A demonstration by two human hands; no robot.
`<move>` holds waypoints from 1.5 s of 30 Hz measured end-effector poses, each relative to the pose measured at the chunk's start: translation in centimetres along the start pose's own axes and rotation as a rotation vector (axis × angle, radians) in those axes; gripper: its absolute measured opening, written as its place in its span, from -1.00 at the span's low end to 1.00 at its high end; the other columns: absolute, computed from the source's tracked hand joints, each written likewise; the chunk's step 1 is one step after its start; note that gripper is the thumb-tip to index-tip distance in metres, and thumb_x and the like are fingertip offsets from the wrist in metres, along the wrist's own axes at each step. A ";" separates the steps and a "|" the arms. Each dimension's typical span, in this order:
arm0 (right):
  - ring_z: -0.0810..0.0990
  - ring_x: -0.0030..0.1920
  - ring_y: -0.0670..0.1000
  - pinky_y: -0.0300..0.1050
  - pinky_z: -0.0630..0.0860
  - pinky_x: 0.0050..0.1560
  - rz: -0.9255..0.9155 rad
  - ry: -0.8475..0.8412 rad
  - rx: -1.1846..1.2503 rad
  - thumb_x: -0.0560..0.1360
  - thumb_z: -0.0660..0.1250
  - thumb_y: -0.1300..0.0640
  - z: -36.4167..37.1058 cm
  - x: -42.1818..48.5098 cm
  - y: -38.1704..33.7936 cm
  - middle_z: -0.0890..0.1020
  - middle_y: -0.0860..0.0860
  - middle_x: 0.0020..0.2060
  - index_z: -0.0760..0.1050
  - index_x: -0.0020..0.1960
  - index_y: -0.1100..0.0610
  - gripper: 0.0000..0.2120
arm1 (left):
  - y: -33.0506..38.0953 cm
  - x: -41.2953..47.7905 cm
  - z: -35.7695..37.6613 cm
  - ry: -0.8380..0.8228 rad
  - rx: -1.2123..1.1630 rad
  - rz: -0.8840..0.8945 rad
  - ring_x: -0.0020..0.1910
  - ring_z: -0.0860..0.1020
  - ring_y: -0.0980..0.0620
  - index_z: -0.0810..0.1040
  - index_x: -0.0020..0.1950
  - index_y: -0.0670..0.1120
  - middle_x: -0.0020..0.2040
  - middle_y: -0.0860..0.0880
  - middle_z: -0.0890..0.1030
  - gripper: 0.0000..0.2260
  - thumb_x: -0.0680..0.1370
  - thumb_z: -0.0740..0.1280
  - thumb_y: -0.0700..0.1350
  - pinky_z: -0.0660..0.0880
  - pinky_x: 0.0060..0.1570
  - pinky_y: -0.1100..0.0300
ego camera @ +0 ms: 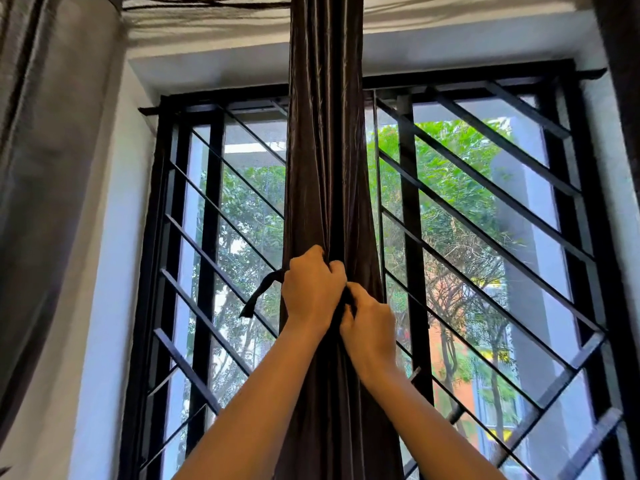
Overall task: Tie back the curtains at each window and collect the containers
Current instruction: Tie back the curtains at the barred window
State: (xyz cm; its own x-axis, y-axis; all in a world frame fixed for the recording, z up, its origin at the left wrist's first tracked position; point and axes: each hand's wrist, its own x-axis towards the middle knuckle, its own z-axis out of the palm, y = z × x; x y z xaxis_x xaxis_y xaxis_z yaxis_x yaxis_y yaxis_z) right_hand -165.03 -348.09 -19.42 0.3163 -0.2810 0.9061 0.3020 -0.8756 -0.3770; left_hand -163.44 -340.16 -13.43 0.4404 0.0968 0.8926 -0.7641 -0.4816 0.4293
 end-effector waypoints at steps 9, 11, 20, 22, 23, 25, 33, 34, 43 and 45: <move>0.64 -0.22 0.10 -0.11 0.50 -0.21 0.022 -0.017 -0.001 0.52 0.24 0.26 -1.4 0.2 0.8 0.68 0.09 -0.22 0.51 0.26 0.08 -0.67 | -0.5 -0.4 0.8 -0.021 0.096 0.127 -0.23 0.57 -0.24 0.35 -0.14 -0.14 -0.24 -0.18 0.56 -0.87 0.55 0.25 -0.13 0.53 -0.28 -0.05; 0.64 -0.22 0.09 -0.14 0.50 -0.21 0.033 -0.030 0.030 0.52 0.24 0.26 -1.4 0.2 0.9 0.69 0.08 -0.20 0.52 0.24 0.08 -0.68 | -0.5 -0.5 0.8 -0.026 0.092 0.134 -0.21 0.57 -0.24 0.37 -0.11 -0.15 -0.22 -0.18 0.56 -0.88 0.55 0.26 -0.13 0.54 -0.25 -0.07; 0.66 -0.13 0.06 -0.26 0.44 -0.13 0.012 -0.044 0.043 0.53 0.27 0.24 -1.1 0.4 1.0 0.70 0.08 -0.08 0.51 0.28 0.09 -0.66 | -1.3 -0.8 1.1 -0.087 0.018 0.113 -0.18 0.56 -0.27 0.41 -0.06 -0.18 -0.19 -0.23 0.57 -0.87 0.56 0.28 -0.13 0.53 -0.21 -0.11; 0.66 -0.08 0.05 -0.21 0.49 -0.03 0.005 -0.050 0.042 0.53 0.27 0.24 -1.0 0.3 0.8 0.70 0.08 -0.05 0.51 0.30 0.09 -0.65 | -1.5 -0.9 1.0 -0.106 -0.004 0.132 -0.22 0.55 -0.30 0.38 -0.12 -0.17 -0.23 -0.24 0.55 -0.86 0.57 0.26 -0.13 0.51 -0.28 -0.09; 0.66 -0.05 0.04 -0.21 0.50 0.01 0.003 -0.049 0.046 0.53 0.27 0.23 -1.0 0.3 0.7 0.69 0.07 -0.03 0.50 0.30 0.09 -0.65 | -1.5 -0.8 0.9 -0.112 -0.016 0.137 -0.23 0.54 -0.30 0.35 -0.15 -0.15 -0.26 -0.22 0.54 -0.85 0.58 0.24 -0.14 0.47 -0.32 -0.04; 0.66 -0.03 0.05 -0.14 0.54 0.08 0.000 -0.047 0.051 0.53 0.26 0.23 -0.7 0.3 0.3 0.69 0.07 -0.01 0.50 0.31 0.09 -0.65 | -1.6 -0.9 0.7 -0.123 -0.030 0.137 -0.26 0.53 -0.28 0.31 -0.17 -0.11 -0.33 -0.15 0.47 -0.84 0.59 0.23 -0.15 0.36 -0.38 0.08; 0.64 0.02 0.10 -0.01 0.54 0.09 -0.002 -0.007 0.022 0.54 0.25 0.22 0.0 -0.2 -0.3 0.68 0.09 0.01 0.50 0.30 0.09 -0.66 | -2.0 -0.5 0.3 -0.179 -0.066 0.124 -0.32 0.49 -0.17 0.36 -0.17 -0.13 -0.34 -0.12 0.47 -0.82 0.60 0.19 -0.10 0.34 -0.35 0.10; 0.64 0.01 0.11 0.00 0.55 0.08 0.001 -0.005 0.007 0.54 0.25 0.22 0.2 -0.3 -0.3 0.68 0.09 0.00 0.50 0.30 0.08 -0.66 | -2.1 -0.6 0.3 -0.180 -0.066 0.133 -0.33 0.49 -0.17 0.35 -0.18 -0.13 -0.34 -0.12 0.47 -0.81 0.61 0.18 -0.10 0.34 -0.36 0.10; 0.63 -0.27 0.21 0.03 0.56 -0.30 -0.057 0.026 -0.149 0.47 0.23 0.30 1.7 -0.7 0.1 0.67 0.12 -0.28 0.55 0.09 0.13 -0.76 | -1.6 -1.1 0.5 -0.148 -0.039 0.142 -0.31 0.49 -0.20 0.31 -0.20 -0.13 -0.37 -0.08 0.43 -0.74 0.57 0.28 -0.02 0.26 -0.37 0.08; 0.63 -0.34 0.16 -0.03 0.50 -0.40 -0.164 0.073 -0.187 0.48 0.27 0.27 1.9 -1.2 0.5 0.66 0.08 -0.33 0.58 0.08 0.14 -0.78 | -1.9 -1.1 0.6 -0.105 -0.016 0.125 -0.23 0.52 -0.27 0.37 -0.14 -0.15 -0.33 -0.16 0.48 -0.83 0.58 0.25 -0.08 0.28 -0.35 0.07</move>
State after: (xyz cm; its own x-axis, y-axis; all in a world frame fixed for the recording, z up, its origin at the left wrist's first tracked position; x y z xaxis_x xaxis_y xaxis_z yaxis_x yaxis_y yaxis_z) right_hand -163.55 -347.41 -21.10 0.2092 -0.1505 0.9662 0.1704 -0.9674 -0.1876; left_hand -162.21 -339.91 -15.33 0.3877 -0.0546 0.9202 -0.8227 -0.4706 0.3188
